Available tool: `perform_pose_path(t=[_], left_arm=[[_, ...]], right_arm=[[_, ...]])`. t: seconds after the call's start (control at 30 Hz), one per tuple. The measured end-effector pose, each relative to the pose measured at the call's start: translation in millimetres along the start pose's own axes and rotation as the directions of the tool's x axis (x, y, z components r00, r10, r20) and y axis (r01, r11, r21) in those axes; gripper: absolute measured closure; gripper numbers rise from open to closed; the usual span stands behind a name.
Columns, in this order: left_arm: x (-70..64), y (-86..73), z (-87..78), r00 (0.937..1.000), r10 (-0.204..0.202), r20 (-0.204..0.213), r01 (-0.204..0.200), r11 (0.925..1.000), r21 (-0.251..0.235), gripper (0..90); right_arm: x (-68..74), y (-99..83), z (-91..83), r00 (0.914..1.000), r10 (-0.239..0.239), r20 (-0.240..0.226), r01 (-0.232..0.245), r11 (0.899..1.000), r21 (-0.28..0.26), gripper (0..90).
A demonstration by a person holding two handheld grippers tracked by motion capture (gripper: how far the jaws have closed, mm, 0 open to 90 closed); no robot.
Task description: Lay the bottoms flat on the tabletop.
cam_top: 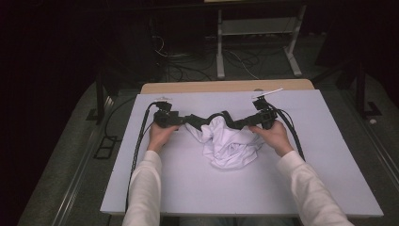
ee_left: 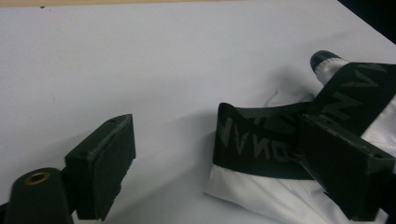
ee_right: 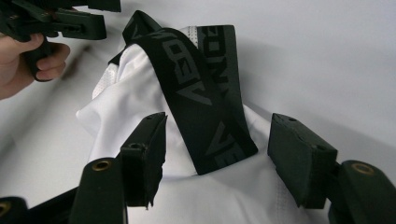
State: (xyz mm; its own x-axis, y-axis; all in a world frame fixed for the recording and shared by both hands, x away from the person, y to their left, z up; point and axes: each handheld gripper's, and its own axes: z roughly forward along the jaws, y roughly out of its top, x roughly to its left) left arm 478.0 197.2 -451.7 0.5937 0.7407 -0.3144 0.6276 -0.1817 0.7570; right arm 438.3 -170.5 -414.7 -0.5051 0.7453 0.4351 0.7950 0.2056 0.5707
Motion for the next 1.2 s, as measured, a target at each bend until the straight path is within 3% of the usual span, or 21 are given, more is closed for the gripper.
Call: perform_pose_path(t=[0.3,0.57,0.7,0.87,0.97,1.2], left_arm=[[-1.3,-5.3,12.3,0.9999,0.011,-0.011,-0.011,0.9995,0.029,29.4],[-6.2,-7.2,17.6,0.9995,0.028,0.016,-0.028,0.9987,0.042,44.2],[-8.8,-6.8,17.6,0.999,0.041,0.019,-0.042,0.9982,0.043,54.6],[-12.3,-4.7,15.4,0.9984,0.056,0.011,-0.056,0.998,0.028,73.2],[-11.2,-4.0,13.9,0.9988,0.038,0.032,-0.039,0.999,0.023,83.0],[-13.3,-2.4,9.7,0.9991,0.017,0.04,-0.018,0.9994,0.031,84.9]], right_arm=[[-4.9,-0.8,8.2,0.9991,0.043,-0.004,-0.043,0.999,0.024,40.0],[-9.7,-1.8,19.2,0.9944,0.096,-0.043,-0.094,0.994,0.052,41.7],[-6.6,-2.2,21.0,0.9965,0.071,-0.044,-0.069,0.997,0.046,50.6],[-5.2,-1.0,14.6,0.9973,0.059,-0.043,-0.058,0.998,0.027,73.7],[-0.1,-1.5,13.4,0.9996,0.006,-0.028,-0.005,0.999,0.04,81.8],[4.3,-3.8,13.3,0.9995,0.0,-0.033,0.002,0.999,0.049,86.3]])
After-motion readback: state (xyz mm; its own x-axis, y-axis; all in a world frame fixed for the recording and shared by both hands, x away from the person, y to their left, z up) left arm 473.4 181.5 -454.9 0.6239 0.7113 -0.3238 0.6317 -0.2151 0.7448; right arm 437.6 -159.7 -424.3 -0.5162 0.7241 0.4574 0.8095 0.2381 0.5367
